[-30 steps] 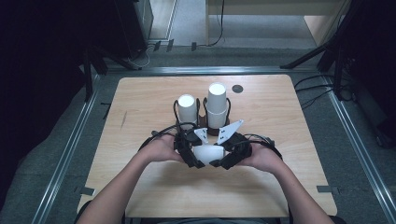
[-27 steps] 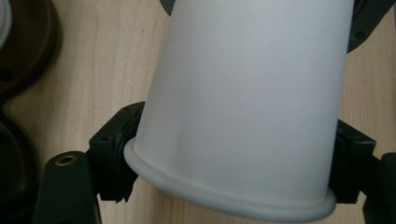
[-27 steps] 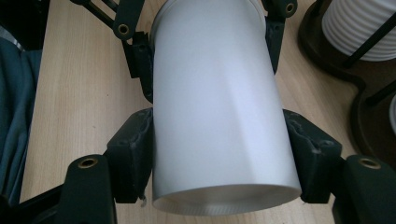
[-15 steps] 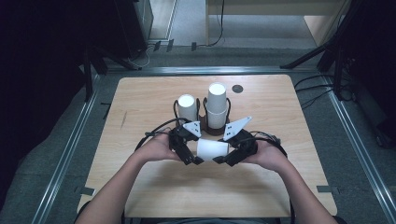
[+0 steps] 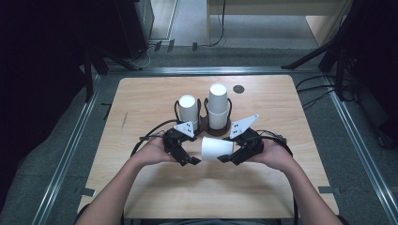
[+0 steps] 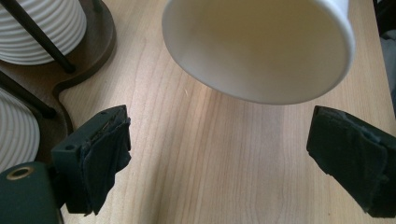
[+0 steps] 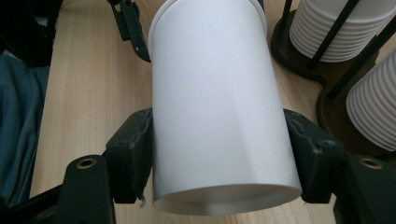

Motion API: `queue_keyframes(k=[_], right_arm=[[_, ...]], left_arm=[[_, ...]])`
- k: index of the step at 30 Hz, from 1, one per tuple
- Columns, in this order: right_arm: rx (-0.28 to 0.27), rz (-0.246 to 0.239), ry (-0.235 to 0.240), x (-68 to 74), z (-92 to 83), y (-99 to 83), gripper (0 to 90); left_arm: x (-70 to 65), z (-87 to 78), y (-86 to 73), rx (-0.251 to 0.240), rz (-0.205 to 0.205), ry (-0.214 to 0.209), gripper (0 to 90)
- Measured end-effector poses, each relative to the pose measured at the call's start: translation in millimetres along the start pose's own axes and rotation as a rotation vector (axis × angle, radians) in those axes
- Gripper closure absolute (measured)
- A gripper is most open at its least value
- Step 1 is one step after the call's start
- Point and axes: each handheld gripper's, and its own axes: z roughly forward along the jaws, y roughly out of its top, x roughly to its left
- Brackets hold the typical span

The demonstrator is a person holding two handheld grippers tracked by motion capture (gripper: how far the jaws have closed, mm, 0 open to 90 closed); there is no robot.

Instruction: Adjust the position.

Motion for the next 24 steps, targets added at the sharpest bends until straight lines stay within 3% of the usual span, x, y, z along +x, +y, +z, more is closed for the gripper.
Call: queue_keyframes(k=[6,14,24], right_arm=[[-0.015,0.004,0.014,-0.9,-1.0,1.9,32.0],[-0.053,0.003,0.046,0.3,-3.2,7.1,32.0],[-0.074,-0.01,0.07,3.1,-2.0,12.0,31.9]], left_arm=[[-4.5,2.9,1.0,-0.03,-0.007,0.004,6.5],[-5.5,2.4,3.0,-0.106,-0.027,-0.014,6.4],[-9.8,0.9,9.5,-0.172,-0.002,-0.038,6.6]])
